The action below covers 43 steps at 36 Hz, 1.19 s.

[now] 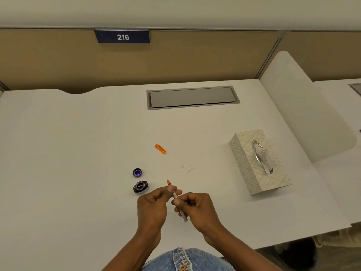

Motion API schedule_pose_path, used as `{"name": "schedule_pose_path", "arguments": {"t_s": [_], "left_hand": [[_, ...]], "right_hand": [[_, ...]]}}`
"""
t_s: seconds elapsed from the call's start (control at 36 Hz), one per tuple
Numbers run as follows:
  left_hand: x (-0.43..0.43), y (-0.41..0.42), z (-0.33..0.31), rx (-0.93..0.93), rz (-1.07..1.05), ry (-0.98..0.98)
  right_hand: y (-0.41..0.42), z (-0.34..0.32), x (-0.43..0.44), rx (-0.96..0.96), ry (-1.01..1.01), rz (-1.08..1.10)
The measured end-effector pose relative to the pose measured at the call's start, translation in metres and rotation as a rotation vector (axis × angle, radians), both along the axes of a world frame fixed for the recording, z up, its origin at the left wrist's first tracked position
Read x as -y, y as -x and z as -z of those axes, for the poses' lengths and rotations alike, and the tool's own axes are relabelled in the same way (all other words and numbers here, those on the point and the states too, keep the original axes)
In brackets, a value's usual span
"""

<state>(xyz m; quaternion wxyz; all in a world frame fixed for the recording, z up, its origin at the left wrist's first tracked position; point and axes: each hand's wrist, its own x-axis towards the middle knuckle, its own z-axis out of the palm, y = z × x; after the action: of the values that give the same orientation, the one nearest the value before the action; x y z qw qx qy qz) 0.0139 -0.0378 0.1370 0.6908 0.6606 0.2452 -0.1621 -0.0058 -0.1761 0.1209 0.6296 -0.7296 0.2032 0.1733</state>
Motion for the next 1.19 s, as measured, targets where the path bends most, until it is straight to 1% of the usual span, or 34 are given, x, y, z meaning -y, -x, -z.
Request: {"name": "schedule_pose_path", "arguments": {"t_s": [0.17, 0.31, 0.42, 0.53, 0.64, 0.69, 0.78, 0.83, 0.97, 1.08, 1.19], "left_hand": [[0.000, 0.000, -0.001, 0.006, 0.035, 0.092], [0.001, -0.001, -0.002, 0.026, 0.022, 0.081], [-0.001, 0.000, -0.003, 0.011, -0.009, 0.095], [-0.001, -0.001, -0.002, -0.002, -0.036, 0.089], [0.000, -0.003, -0.004, -0.003, -0.043, 0.077], [0.000, -0.005, -0.005, 0.003, -0.046, 0.073], [-0.001, -0.007, -0.004, 0.005, -0.042, 0.064], [-0.002, -0.008, -0.003, 0.010, -0.042, 0.058], [-0.003, -0.007, -0.002, 0.011, -0.035, 0.060], [-0.003, -0.007, -0.004, 0.002, -0.042, 0.064], [-0.004, -0.009, -0.005, -0.004, -0.047, 0.064]], "right_hand": [[-0.004, -0.007, 0.009, 0.022, 0.019, -0.046], [-0.006, -0.005, 0.011, 0.029, 0.071, -0.104], [-0.007, -0.002, 0.009, 0.055, 0.159, -0.137], [-0.007, 0.000, 0.002, 0.094, 0.259, -0.130], [-0.004, 0.002, -0.002, 0.098, 0.287, -0.062], [-0.003, 0.002, -0.004, 0.085, 0.247, -0.047], [0.000, -0.003, -0.008, 0.050, 0.071, -0.016], [0.003, -0.007, -0.009, 0.035, 0.009, 0.008], [0.008, -0.005, -0.011, 0.057, 0.043, 0.027], [0.006, -0.005, -0.009, 0.045, 0.007, 0.089], [0.006, -0.006, -0.010, 0.058, 0.001, 0.099]]}}
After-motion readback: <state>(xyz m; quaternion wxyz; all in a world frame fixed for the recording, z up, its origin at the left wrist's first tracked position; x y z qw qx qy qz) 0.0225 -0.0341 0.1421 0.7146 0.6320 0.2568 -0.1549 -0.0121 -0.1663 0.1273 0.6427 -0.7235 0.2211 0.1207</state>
